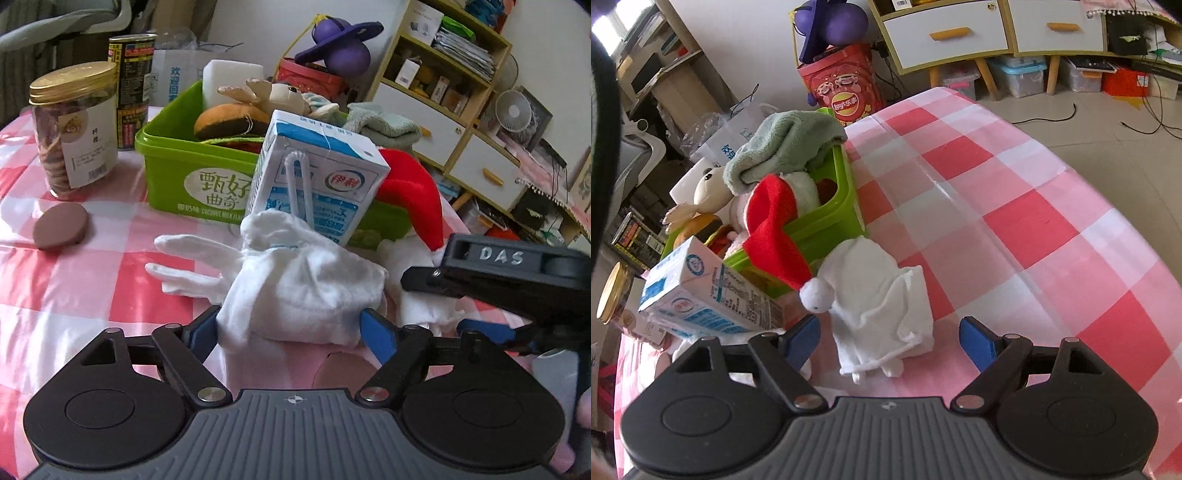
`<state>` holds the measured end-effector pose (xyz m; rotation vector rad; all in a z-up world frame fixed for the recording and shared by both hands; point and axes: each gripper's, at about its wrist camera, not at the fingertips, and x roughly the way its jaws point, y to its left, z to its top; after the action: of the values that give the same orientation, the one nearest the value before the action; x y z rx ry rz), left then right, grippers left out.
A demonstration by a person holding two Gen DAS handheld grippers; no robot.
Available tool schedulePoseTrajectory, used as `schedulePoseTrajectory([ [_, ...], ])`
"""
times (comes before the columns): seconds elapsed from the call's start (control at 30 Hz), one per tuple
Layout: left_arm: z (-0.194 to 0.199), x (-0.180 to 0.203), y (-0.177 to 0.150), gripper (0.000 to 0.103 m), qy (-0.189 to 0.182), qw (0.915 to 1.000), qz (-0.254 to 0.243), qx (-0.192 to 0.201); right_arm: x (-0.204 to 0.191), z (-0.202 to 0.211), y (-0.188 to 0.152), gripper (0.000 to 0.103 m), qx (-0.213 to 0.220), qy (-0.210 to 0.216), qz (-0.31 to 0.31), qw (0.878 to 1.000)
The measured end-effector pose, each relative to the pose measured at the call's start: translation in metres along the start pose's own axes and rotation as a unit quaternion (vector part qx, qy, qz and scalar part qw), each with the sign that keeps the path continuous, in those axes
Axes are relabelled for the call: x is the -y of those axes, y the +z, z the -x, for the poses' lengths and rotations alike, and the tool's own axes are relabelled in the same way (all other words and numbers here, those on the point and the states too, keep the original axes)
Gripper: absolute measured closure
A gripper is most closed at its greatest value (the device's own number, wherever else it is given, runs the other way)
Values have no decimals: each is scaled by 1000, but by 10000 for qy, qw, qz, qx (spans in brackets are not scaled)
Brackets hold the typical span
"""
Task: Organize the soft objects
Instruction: 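Reach toward the white gloves with the left tool while the right reaches the white cloth, then grasp the white glove with the left tool while the right grasps the white cloth, then carry the glove over the tray with the left tool while the right carries the cloth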
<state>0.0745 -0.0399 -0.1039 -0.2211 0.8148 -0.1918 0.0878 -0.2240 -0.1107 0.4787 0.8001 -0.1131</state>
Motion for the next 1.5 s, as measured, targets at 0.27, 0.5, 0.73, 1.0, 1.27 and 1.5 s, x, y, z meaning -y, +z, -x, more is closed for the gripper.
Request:
schedulePoseTrajectory([
  [0.27, 0, -2, 2, 50, -81, 10000, 56, -14, -10, -5, -2, 63, 178, -147, 104, 9997],
  [0.5, 4, -2, 7, 76, -110, 9999, -21, -117, -15, -3, -2, 101, 169, -131, 270, 9994],
  [0.73, 18, -15, 12, 80, -121, 9996, 151, -215, -4, 10, 2, 103, 5, 110, -99, 9999],
  [1.0, 44, -38, 20, 81, -105, 9995, 225, -201, 14, 35, 7, 103, -94, 359, -479, 9982],
  [1.27, 70, -63, 26, 81, 66, 10000, 14, -6, 18, 61, 9, 103, 81, 616, -498, 9968],
  [1.5, 83, -80, 31, 81, 214, 9997, 17, 119, 11, 74, 12, 103, 351, 1020, -458, 9931],
])
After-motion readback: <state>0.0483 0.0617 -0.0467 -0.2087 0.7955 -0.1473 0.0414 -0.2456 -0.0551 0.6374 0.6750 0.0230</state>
